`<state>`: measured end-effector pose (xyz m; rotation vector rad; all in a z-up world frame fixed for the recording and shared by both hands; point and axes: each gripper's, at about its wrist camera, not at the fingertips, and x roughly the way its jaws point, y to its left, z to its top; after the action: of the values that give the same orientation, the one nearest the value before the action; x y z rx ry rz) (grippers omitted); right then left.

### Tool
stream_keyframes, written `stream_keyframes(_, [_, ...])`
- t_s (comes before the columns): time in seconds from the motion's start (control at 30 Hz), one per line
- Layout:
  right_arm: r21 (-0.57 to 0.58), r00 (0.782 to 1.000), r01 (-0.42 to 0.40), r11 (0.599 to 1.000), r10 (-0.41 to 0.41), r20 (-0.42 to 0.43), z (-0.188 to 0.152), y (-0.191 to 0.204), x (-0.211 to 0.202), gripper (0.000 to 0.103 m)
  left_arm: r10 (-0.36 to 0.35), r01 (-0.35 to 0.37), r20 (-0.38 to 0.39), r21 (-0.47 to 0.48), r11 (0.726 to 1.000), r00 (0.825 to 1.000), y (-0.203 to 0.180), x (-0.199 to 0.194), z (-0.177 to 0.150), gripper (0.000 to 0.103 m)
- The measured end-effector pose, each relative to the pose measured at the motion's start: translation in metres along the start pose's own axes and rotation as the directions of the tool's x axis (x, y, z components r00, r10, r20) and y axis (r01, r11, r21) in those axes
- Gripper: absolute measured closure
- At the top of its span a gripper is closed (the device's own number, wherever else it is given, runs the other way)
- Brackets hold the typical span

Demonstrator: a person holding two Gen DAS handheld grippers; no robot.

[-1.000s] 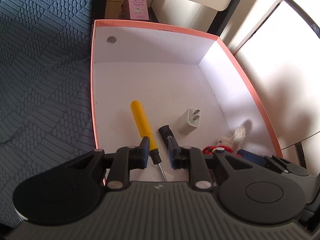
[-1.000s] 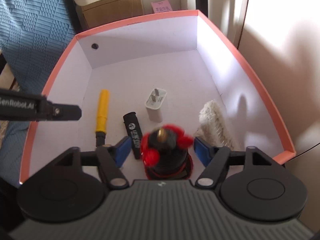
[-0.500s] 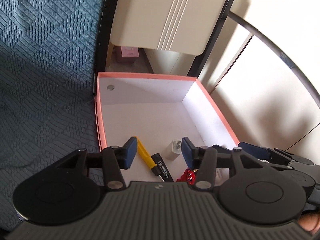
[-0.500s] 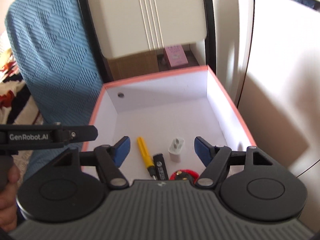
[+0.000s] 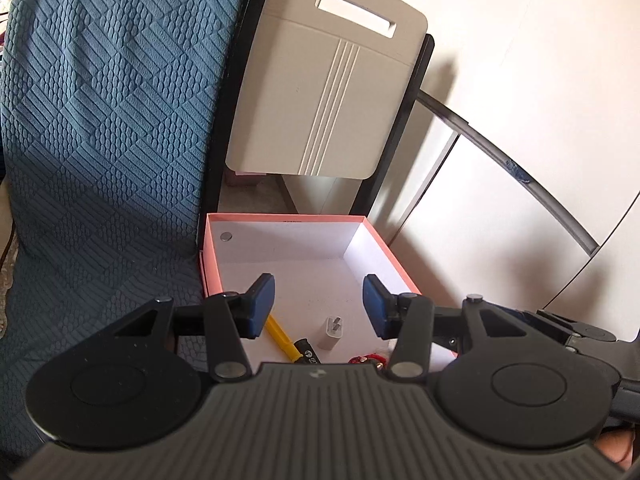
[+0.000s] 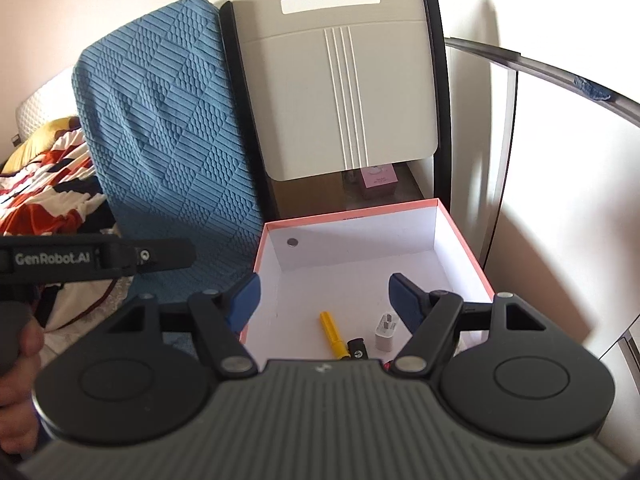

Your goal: Organize rigid objects

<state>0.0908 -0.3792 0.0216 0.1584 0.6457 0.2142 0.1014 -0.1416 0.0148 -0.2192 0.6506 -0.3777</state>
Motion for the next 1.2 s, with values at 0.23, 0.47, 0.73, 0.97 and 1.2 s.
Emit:
stream_keyframes(0.23, [-0.023, 1.0, 0.009, 1.0, -0.009, -0.025, -0.017, 0.016, -0.014, 0.03, 0.014, -0.015, 0.023, 0.05, 0.999, 1.0, -0.003, -0.025, -0.01, 0.048])
stream_keyframes(0.47, [-0.008, 0.998, 0.035, 0.999, -0.036, -0.048, -0.036, 0.019, -0.027, 0.03, 0.032, -0.033, 0.022, 0.057, 0.998, 0.999, 0.002, -0.034, -0.03, 0.048])
stream_keyframes(0.73, [0.025, 0.994, 0.077, 0.997, -0.075, -0.075, -0.05, 0.01, -0.039, 0.03, 0.031, -0.033, 0.034, 0.052, 0.998, 0.999, 0.006, -0.051, -0.038, 0.047])
stream_keyframes(0.97, [0.016, 0.994, 0.082, 0.996, -0.081, -0.067, -0.054, 0.014, -0.045, 0.03, 0.036, -0.039, 0.053, 0.045, 0.998, 0.998, 0.013, -0.063, -0.038, 0.04])
stream_keyframes(1.2, [0.016, 0.993, 0.079, 0.997, -0.077, -0.09, -0.059, 0.016, -0.038, 0.03, 0.035, -0.037, 0.061, 0.031, 0.999, 0.998, 0.019, -0.068, -0.043, 0.014])
